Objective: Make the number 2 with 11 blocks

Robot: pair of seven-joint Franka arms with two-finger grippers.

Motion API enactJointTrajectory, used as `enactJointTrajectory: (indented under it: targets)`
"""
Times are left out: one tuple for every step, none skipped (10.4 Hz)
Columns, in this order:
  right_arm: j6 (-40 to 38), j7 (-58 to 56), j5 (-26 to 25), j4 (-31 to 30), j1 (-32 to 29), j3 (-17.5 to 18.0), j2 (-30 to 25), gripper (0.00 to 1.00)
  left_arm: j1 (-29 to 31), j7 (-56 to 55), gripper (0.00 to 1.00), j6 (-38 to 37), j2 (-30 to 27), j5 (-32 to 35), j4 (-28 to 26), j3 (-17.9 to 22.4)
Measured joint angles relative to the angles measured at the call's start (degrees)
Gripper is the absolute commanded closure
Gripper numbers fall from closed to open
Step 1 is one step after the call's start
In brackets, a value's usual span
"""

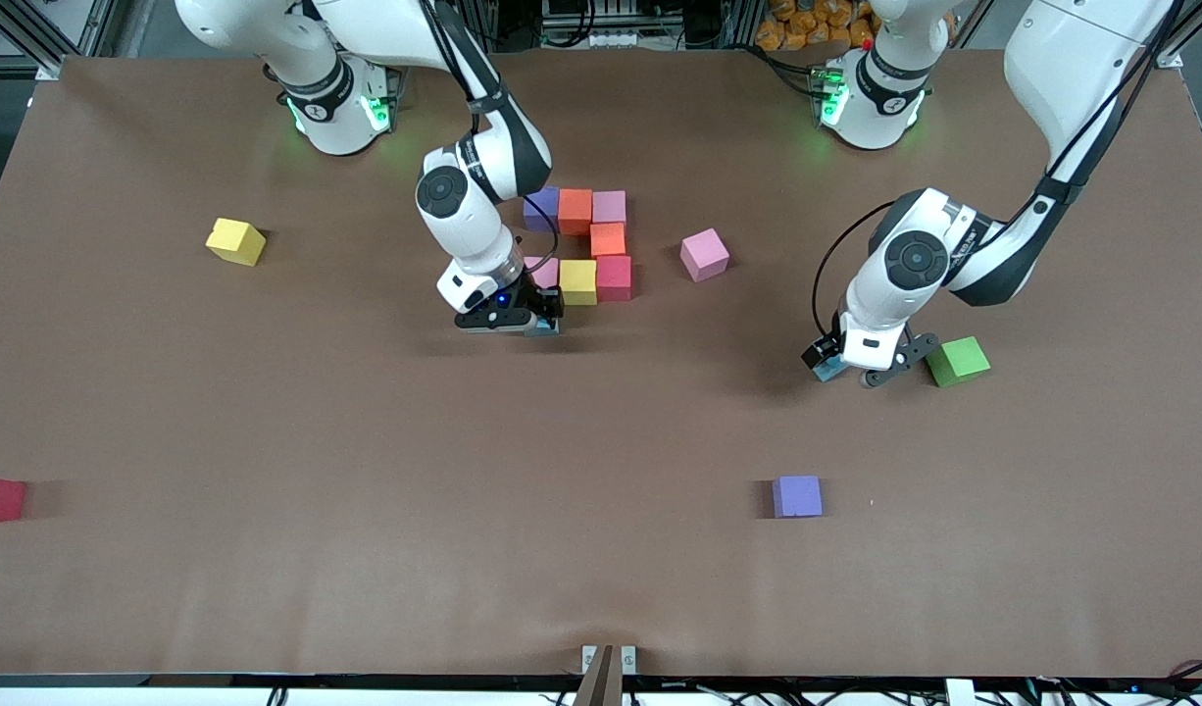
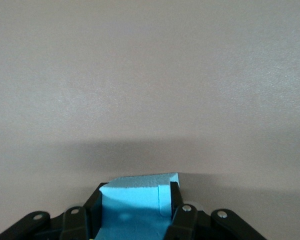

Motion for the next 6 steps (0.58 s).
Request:
enactJointTrajectory:
  targets:
    - [0.0, 0.0, 0.0, 0.0, 0.0, 0.0, 0.0, 0.93, 0.1, 0.1, 0.0, 0.0, 0.3, 0.0, 0.0, 0.0]
    - [0.0, 0.0, 0.0, 0.0, 0.0, 0.0, 0.0, 0.72, 0.3, 0.3, 0.0, 0.1, 0.4, 0.0, 0.0, 0.0]
    - [0.1, 0.0, 0.0, 0.0, 0.0, 0.0, 0.0, 0.54, 0.5, 0.9, 0.0, 0.1, 0.4, 0.0, 0.0, 0.0]
    - [0.1, 0.0, 0.0, 0.0, 0.0, 0.0, 0.0, 0.42, 0.7, 1.1, 0.0, 0.2, 0.5, 0.0, 0.1, 0.1]
    - [0.1, 0.0, 0.0, 0.0, 0.0, 0.0, 0.0, 0.12, 0.7, 1.1, 0.0, 0.2, 0.5, 0.0, 0.1, 0.1]
    - [0.1, 0.0, 0.0, 0.0, 0.0, 0.0, 0.0, 0.0, 0.7, 1.1, 0.0, 0.2, 0.6, 0.0, 0.1, 0.1]
